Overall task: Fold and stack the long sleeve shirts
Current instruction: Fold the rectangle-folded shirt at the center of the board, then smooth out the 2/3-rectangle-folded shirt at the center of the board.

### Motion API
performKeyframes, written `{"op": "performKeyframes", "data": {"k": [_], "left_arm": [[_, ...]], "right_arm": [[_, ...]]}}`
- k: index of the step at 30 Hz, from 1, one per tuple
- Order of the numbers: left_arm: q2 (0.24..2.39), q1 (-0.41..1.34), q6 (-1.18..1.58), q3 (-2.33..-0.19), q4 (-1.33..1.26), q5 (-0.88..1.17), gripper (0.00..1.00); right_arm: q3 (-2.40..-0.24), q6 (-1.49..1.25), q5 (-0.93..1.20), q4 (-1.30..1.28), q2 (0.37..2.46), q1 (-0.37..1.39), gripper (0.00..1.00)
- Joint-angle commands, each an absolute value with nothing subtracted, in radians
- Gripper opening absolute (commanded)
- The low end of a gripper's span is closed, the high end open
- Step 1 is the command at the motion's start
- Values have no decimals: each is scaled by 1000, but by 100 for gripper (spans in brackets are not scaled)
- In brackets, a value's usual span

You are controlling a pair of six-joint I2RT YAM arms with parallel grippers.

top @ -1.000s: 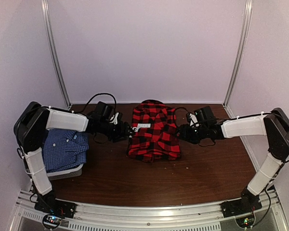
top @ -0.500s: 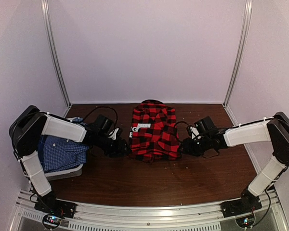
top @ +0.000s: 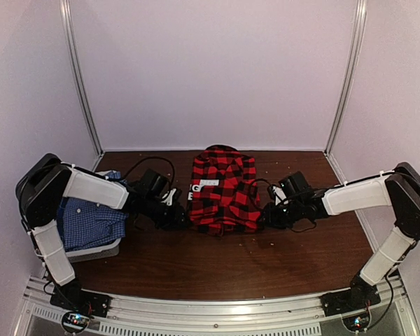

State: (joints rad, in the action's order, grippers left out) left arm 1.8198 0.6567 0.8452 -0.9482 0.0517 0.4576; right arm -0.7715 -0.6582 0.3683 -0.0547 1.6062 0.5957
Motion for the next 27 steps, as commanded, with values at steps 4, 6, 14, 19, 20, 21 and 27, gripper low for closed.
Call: {"op": "performKeyframes", "data": {"k": [4, 6, 14, 19, 20, 21, 27], "left_arm": [[1814, 663, 842, -957, 8, 476, 16], [1807, 663, 842, -960, 7, 476, 11], [1773, 663, 839, -992, 22, 481, 1], [1765, 662, 828, -1031, 47, 479, 0], [1768, 663, 827, -1038, 48, 481, 0], [1770, 662, 827, -1053, 51, 482, 0], [1821, 628, 822, -1154, 59, 483, 0]], "right_arm": [[-776, -664, 375, -32, 1619, 607, 22], [-780, -664, 375, -33, 1619, 607, 17], [-826, -663, 364, -53, 1607, 609, 2], [-876, -664, 357, -65, 1610, 607, 0], [-889, -663, 355, -69, 1613, 606, 0], [-905, -662, 351, -71, 1616, 605, 0], [-996, -652, 337, -73, 1666, 569, 0]]}}
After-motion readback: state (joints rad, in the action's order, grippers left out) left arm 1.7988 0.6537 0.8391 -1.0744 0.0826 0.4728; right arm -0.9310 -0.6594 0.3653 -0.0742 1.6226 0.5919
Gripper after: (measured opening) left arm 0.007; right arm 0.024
